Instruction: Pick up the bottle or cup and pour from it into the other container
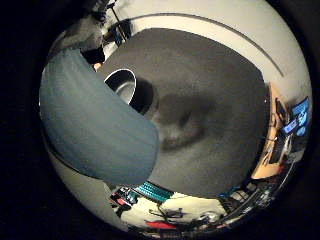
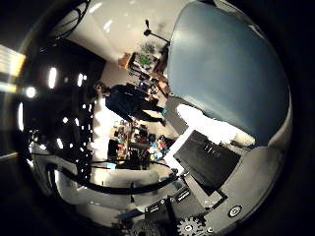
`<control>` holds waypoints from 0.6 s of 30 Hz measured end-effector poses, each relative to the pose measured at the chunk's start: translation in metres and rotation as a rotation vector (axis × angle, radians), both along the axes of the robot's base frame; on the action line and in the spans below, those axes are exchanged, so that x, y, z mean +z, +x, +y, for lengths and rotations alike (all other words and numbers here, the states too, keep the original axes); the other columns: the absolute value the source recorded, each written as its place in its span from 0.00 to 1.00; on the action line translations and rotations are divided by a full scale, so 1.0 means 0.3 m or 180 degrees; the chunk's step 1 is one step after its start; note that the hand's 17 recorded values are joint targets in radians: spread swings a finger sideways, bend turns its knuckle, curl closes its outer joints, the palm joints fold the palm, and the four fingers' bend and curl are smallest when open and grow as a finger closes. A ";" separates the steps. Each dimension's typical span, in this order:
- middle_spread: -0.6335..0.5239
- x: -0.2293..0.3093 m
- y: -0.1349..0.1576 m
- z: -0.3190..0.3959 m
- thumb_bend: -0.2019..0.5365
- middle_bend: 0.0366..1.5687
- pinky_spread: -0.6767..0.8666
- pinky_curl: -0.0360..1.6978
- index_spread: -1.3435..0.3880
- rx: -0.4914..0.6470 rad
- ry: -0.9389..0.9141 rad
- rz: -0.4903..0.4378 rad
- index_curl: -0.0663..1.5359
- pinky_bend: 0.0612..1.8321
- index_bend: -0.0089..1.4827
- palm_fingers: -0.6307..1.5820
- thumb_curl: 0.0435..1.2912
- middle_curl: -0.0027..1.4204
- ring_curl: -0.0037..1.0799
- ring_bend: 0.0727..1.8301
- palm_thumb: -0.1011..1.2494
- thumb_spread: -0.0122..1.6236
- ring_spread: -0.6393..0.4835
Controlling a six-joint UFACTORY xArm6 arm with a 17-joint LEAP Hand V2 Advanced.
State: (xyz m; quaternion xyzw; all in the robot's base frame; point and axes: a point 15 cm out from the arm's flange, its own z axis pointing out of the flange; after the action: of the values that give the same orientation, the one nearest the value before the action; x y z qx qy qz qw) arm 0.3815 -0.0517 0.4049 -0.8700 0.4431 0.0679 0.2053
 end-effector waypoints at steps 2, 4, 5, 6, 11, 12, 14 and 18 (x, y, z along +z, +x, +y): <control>0.29 0.010 0.002 0.042 0.23 0.63 0.25 0.46 0.52 0.0065 -0.0124 -0.0006 0.71 0.76 0.44 0.68 0.54 0.73 0.66 0.72 0.79 0.35 0.34; 0.29 0.016 -0.001 0.075 0.23 0.62 0.25 0.47 0.52 0.0143 -0.0336 -0.0001 0.71 0.75 0.44 0.68 0.54 0.73 0.66 0.71 0.79 0.34 0.34; 0.29 0.020 0.001 0.087 0.23 0.62 0.25 0.47 0.52 0.0171 -0.0450 -0.0011 0.71 0.75 0.44 0.68 0.54 0.73 0.66 0.71 0.79 0.34 0.34; 0.29 0.024 0.005 0.099 0.23 0.62 0.25 0.47 0.52 0.0185 -0.0555 -0.0028 0.71 0.75 0.43 0.68 0.54 0.73 0.66 0.71 0.79 0.34 0.34; 0.29 0.013 0.008 0.136 0.23 0.61 0.25 0.48 0.51 0.0296 -0.1147 0.0028 0.72 0.74 0.43 0.69 0.54 0.73 0.66 0.70 0.79 0.34 0.34; 0.29 0.012 0.008 0.150 0.23 0.61 0.25 0.48 0.51 0.0325 -0.1256 0.0033 0.72 0.74 0.42 0.69 0.54 0.73 0.66 0.70 0.79 0.34 0.34; 0.28 0.010 0.010 0.177 0.23 0.61 0.24 0.49 0.51 0.0380 -0.1456 0.0034 0.72 0.74 0.42 0.69 0.54 0.74 0.66 0.70 0.80 0.33 0.34; 0.28 0.004 0.019 0.217 0.23 0.60 0.24 0.49 0.51 0.0437 -0.1805 0.0024 0.72 0.73 0.41 0.69 0.55 0.74 0.66 0.70 0.80 0.33 0.34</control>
State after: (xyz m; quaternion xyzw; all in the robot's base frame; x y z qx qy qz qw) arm 0.3873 0.0135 0.4062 -0.9204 0.3852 -0.0417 -0.0527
